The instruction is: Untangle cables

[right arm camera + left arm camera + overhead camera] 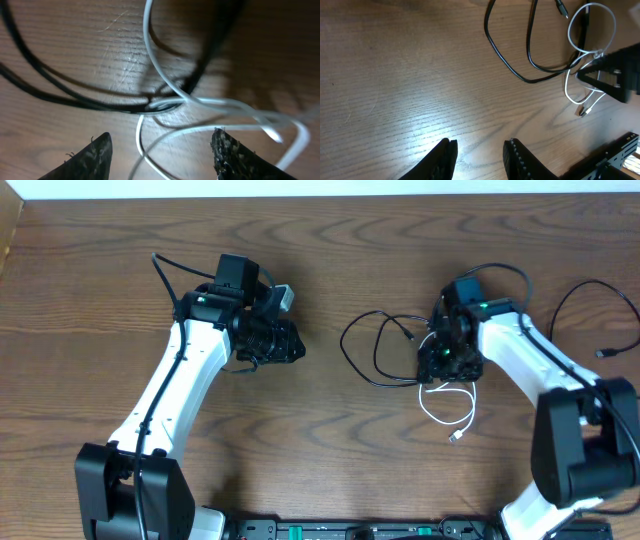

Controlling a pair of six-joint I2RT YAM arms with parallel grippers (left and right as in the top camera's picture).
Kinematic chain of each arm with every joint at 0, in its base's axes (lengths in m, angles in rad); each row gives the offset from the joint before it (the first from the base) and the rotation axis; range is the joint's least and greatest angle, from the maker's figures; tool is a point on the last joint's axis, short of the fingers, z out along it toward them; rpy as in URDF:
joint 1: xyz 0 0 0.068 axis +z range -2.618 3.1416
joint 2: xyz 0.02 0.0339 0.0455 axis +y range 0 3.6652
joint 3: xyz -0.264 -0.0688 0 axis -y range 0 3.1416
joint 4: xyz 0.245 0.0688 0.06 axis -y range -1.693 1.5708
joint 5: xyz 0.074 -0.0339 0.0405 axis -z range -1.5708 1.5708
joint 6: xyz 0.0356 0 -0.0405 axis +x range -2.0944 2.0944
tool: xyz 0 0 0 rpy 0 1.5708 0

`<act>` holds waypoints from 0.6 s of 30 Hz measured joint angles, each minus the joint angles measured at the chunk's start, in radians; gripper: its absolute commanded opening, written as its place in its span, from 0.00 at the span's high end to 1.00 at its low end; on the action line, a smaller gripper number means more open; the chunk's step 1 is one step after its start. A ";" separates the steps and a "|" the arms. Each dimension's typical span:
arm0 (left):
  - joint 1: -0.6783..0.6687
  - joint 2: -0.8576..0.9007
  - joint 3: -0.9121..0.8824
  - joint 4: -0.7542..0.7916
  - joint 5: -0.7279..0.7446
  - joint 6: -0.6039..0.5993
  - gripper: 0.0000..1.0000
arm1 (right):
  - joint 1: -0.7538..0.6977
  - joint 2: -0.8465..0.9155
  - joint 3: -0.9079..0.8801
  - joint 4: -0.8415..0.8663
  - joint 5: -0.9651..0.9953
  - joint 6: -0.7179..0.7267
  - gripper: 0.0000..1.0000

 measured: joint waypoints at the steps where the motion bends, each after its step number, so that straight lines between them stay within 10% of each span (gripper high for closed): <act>1: 0.000 0.000 0.000 0.001 0.000 0.000 0.65 | 0.003 0.011 0.000 0.006 -0.005 0.002 0.41; 18: 0.000 0.000 0.000 0.001 0.000 0.000 0.65 | 0.064 0.054 -0.011 0.060 -0.035 0.150 0.74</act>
